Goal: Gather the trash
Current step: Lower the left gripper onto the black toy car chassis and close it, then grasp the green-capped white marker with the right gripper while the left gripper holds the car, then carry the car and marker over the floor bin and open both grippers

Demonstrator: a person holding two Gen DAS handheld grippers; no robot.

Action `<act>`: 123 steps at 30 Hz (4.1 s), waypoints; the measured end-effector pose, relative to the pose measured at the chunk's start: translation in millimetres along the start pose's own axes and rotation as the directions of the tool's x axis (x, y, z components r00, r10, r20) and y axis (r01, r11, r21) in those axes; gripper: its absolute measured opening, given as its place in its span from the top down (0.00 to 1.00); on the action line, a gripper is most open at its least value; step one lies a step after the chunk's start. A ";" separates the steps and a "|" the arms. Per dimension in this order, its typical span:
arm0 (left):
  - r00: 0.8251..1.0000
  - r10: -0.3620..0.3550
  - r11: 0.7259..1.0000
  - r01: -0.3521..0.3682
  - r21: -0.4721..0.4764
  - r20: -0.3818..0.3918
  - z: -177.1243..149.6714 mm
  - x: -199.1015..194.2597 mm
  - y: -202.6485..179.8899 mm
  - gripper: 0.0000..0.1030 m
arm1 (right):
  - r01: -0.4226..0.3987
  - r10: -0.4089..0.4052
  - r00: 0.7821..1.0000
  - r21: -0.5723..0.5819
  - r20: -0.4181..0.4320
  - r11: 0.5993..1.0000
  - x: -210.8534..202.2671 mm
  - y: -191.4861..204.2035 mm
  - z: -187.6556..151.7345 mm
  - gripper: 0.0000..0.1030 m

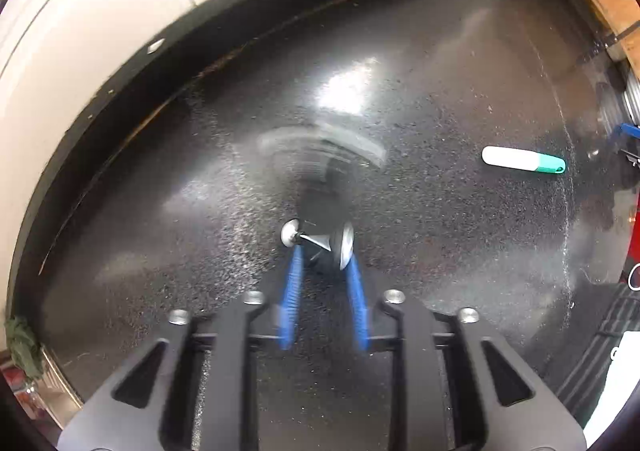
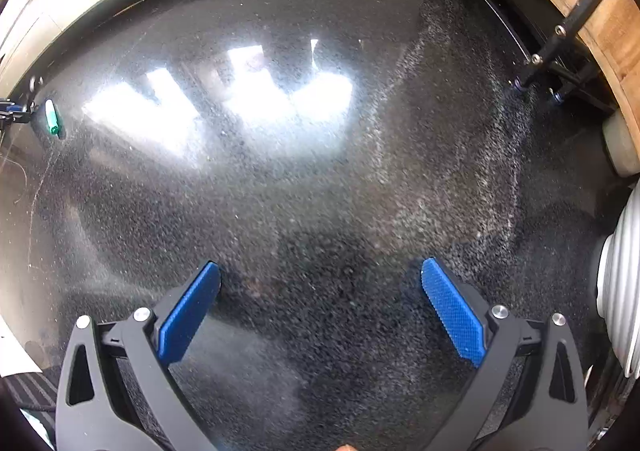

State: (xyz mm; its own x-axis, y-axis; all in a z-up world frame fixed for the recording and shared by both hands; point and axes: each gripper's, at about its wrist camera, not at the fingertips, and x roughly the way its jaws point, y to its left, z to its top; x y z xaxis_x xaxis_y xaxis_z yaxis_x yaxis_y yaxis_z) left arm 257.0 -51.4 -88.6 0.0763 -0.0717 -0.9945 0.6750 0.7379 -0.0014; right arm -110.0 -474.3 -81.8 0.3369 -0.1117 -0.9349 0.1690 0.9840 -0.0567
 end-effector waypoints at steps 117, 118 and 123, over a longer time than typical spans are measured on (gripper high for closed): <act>0.956 0.288 -0.428 0.070 -0.901 -0.062 -716.0 -91.9 -273.1 0.88 | -0.534 0.331 0.788 -0.844 -0.518 -0.049 -118.2 641.2 -152.9 0.86; 0.960 0.274 -0.442 0.071 -0.894 -0.060 -718.1 -86.6 -279.3 0.88 | -0.534 0.313 0.790 -0.843 -0.527 -0.071 -117.7 645.3 -167.7 0.86; 0.978 0.208 -0.509 0.078 -0.857 -0.035 -727.7 -51.1 -311.7 0.88 | -0.504 0.243 0.822 -0.856 -0.516 -0.112 -112.2 666.1 -225.7 0.86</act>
State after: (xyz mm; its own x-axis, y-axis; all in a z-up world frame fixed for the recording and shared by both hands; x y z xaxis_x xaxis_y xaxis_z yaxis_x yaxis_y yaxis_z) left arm -491.3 210.7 -113.6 0.1893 0.1067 -0.9761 -0.9667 0.1944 -0.1662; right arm -244.3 225.1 -93.7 -0.1596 0.2190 -0.9626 -0.9819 0.0655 0.1777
